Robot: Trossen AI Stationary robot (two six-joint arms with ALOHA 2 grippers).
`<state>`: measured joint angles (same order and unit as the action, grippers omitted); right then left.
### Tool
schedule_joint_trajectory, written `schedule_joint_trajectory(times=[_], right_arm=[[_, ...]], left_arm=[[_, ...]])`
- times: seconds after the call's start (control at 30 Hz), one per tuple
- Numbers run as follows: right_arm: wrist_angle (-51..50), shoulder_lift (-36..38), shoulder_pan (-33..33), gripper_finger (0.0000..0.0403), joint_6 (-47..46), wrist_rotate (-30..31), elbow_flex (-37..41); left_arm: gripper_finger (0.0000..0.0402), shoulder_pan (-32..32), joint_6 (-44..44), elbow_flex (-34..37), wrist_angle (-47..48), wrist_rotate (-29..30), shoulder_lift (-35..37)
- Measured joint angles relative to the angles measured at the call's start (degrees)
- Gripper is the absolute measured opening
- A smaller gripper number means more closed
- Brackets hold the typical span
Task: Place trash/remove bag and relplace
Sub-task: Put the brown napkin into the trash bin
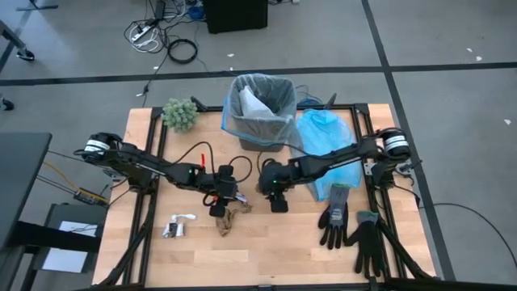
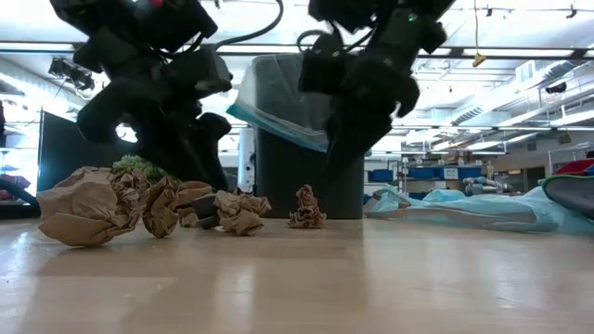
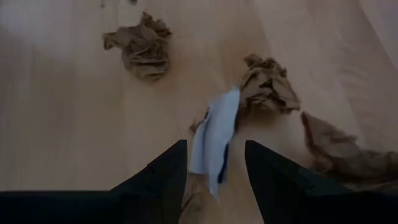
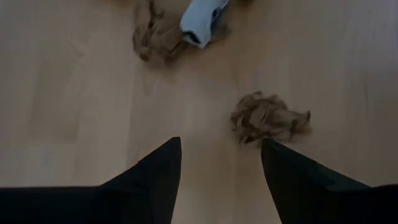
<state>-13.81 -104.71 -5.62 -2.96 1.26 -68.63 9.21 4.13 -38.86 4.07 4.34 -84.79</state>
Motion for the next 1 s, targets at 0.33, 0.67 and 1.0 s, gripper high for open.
schedule_joint_trajectory(times=[0.33,0.67,1.0], right_arm=[[1.9,-6.4,1.5,0.0205,0.1,-0.9,-2.4],[-0.7,-11.4,1.6,0.0078,-3.3,-1.5,-2.4],[-4.6,0.7,1.1,0.0004,-6.6,0.2,-2.1]], left_arm=[[0.0172,0.3,-6.2,0.0,-1.3,0.1,0.0],[0.0172,0.3,-14.1,-0.1,-1.4,2.1,0.0],[0.0172,-0.1,-24.8,-0.1,5.6,3.9,0.0]])
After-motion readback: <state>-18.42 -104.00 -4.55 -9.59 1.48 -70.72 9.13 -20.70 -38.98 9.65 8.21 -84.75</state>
